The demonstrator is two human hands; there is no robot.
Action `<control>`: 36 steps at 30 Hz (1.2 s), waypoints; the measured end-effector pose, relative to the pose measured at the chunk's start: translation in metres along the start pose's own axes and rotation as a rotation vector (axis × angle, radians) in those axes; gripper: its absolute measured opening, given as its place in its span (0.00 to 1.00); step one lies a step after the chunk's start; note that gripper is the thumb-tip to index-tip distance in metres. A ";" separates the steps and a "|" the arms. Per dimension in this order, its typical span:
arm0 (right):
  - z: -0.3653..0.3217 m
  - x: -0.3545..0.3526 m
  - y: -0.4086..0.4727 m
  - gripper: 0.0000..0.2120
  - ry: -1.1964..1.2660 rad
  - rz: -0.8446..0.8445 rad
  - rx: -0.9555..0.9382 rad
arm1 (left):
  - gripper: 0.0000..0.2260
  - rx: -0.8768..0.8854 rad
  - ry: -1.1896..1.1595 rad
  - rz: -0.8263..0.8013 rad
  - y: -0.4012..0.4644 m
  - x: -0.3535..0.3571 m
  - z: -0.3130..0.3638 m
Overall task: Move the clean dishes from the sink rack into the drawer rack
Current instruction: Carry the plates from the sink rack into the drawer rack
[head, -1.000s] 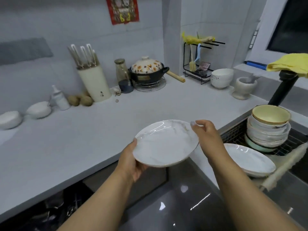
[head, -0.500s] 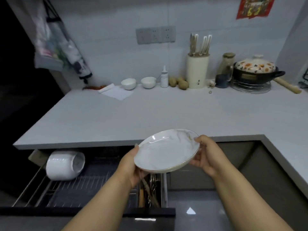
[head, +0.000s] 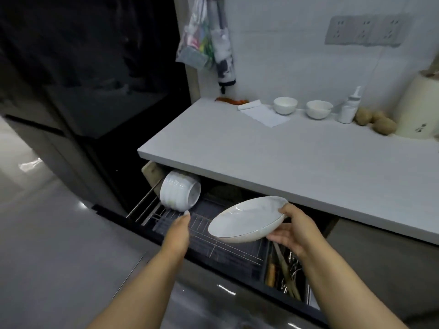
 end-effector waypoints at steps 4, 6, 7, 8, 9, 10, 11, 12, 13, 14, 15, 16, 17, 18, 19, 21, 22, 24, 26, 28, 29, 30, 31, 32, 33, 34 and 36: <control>0.026 0.046 0.032 0.10 -0.089 0.008 0.041 | 0.20 0.098 0.038 0.047 0.030 -0.029 -0.003; 0.039 0.069 0.052 0.10 -0.130 0.008 0.065 | 0.21 0.125 0.071 0.028 0.048 -0.037 -0.003; 0.046 0.081 0.062 0.11 -0.150 0.002 0.078 | 0.22 0.145 0.095 0.017 0.057 -0.040 -0.002; 0.053 0.093 0.073 0.11 -0.173 -0.005 0.089 | 0.22 0.163 0.124 0.016 0.068 -0.043 -0.003; 0.059 0.105 0.084 0.12 -0.197 -0.014 0.100 | 0.24 0.187 0.171 0.015 0.079 -0.045 -0.003; 0.065 0.116 0.094 0.12 -0.219 -0.024 0.111 | 0.25 0.212 0.229 0.013 0.090 -0.046 -0.004; 0.070 0.128 0.102 0.12 -0.231 -0.035 0.120 | 0.26 0.230 0.301 0.011 0.101 -0.047 -0.005; 0.074 0.138 0.110 0.13 -0.235 -0.045 0.126 | 0.28 0.253 0.386 0.014 0.112 -0.046 -0.008; 0.078 0.148 0.119 0.13 -0.236 -0.054 0.131 | 0.29 0.276 0.487 0.009 0.124 -0.045 -0.011; 0.081 0.157 0.127 0.14 -0.240 -0.059 0.137 | 0.29 0.294 0.595 -0.002 0.134 -0.043 -0.015; 0.083 0.166 0.135 0.15 -0.247 -0.058 0.143 | 0.29 0.314 0.700 -0.012 0.142 -0.040 -0.018; 0.084 0.174 0.144 0.16 -0.249 -0.053 0.150 | 0.29 0.336 0.797 -0.025 0.151 -0.038 -0.021; 0.086 0.183 0.153 0.17 -0.252 -0.046 0.152 | 0.29 0.357 0.886 -0.041 0.158 -0.035 -0.024; 0.087 0.190 0.162 0.19 -0.260 -0.032 0.153 | 0.30 0.376 0.966 -0.054 0.164 -0.033 -0.027; 0.089 0.198 0.171 0.20 -0.275 -0.021 0.151 | 0.30 0.402 1.042 -0.063 0.170 -0.031 -0.030; 0.092 0.213 0.188 0.23 -0.318 -0.002 0.140 | 0.32 0.464 1.170 -0.070 0.183 -0.028 -0.034; 0.094 0.221 0.195 0.24 -0.340 0.004 0.135 | 0.34 0.497 1.214 -0.066 0.189 -0.026 -0.035; 0.098 0.235 0.209 0.26 -0.365 0.009 0.139 | 0.38 0.535 1.275 -0.071 0.197 -0.021 -0.038; 0.102 0.247 0.221 0.26 -0.359 0.013 0.145 | 0.39 0.558 1.323 -0.095 0.201 -0.017 -0.043; 0.105 0.256 0.233 0.25 -0.379 0.037 0.125 | 0.39 0.574 1.326 -0.102 0.204 -0.015 -0.044; 0.105 0.260 0.238 0.24 -0.398 0.044 0.102 | 0.39 0.578 1.312 -0.101 0.205 -0.014 -0.044; 0.104 0.265 0.243 0.23 -0.418 0.048 0.072 | 0.40 0.577 1.294 -0.100 0.205 -0.014 -0.044; 0.103 0.269 0.247 0.21 -0.438 0.048 0.043 | 0.40 0.572 1.276 -0.099 0.206 -0.015 -0.044; 0.103 0.273 0.251 0.19 -0.460 0.046 0.027 | 0.41 0.569 1.263 -0.100 0.206 -0.015 -0.044; 0.105 0.277 0.256 0.17 -0.489 0.050 0.022 | 0.41 0.568 1.251 -0.101 0.207 -0.016 -0.044; 0.106 0.280 0.260 0.14 -0.518 0.056 0.023 | 0.41 0.568 1.239 -0.103 0.207 -0.016 -0.045; 0.109 0.288 0.267 0.10 -0.544 0.064 0.014 | 0.41 0.569 1.208 -0.101 0.207 -0.016 -0.045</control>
Point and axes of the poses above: each hand's wrist, its own y-axis towards the middle knuckle, its own x-axis out of the palm, z = x × y, the point moved 9 cm from there along y, towards the middle knuckle, and after that the axes turned 11 degrees about z, right-handed, at the moved point
